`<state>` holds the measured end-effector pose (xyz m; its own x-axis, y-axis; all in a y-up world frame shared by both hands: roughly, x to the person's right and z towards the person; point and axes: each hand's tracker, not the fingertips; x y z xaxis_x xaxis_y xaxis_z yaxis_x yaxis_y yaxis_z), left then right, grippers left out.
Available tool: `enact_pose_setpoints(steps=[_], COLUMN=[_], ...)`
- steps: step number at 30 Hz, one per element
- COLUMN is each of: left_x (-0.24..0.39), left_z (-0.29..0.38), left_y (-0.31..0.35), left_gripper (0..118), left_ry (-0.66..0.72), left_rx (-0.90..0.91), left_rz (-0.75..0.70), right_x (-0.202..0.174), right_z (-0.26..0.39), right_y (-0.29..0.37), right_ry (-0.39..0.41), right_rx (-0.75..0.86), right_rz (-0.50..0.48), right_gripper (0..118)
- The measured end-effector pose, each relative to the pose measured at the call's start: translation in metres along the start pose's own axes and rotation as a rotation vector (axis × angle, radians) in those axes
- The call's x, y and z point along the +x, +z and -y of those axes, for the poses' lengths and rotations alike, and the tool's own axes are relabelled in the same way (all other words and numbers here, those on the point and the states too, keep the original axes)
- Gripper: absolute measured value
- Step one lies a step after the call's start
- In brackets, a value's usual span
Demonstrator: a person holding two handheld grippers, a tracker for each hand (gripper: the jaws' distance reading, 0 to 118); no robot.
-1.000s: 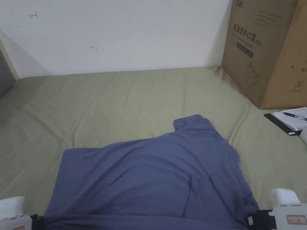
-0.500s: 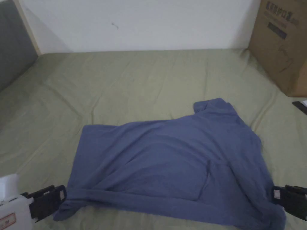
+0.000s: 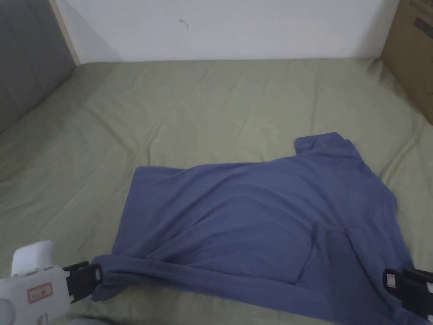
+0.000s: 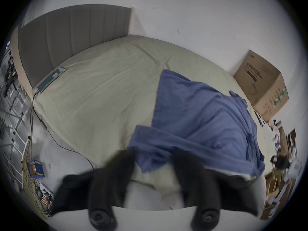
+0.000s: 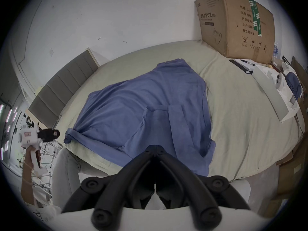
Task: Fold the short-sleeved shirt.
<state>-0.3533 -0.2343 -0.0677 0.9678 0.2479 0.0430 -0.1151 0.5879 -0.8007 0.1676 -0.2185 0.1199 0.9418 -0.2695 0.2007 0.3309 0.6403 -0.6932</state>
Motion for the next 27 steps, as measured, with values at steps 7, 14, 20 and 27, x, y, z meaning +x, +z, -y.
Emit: enact_pose_setpoints(steps=[7,14,20,27], left_x=[-0.003,0.002,0.004,0.009], left_z=[-0.028,-0.012,-0.012,-0.002], left_y=[-0.059,-0.058,-0.045,-0.046], left_gripper=[100,7,6,6], left_ry=[0.048,0.056,0.075,0.008], left_rx=[-0.097,-0.137,-0.073,-0.083], left_rz=[-0.015,0.001,0.024,-0.019], right_x=[0.006,0.016,0.023,0.022], right_z=[0.011,0.02,0.02,0.021], right_y=[-0.01,-0.01,-0.006,-0.01], right_ry=[-0.014,-0.063,-0.066,0.175], right_rx=[-0.056,-0.09,-0.089,-0.13], right_rz=[0.025,0.047,0.088,0.312], right_gripper=[0,0,0,107])
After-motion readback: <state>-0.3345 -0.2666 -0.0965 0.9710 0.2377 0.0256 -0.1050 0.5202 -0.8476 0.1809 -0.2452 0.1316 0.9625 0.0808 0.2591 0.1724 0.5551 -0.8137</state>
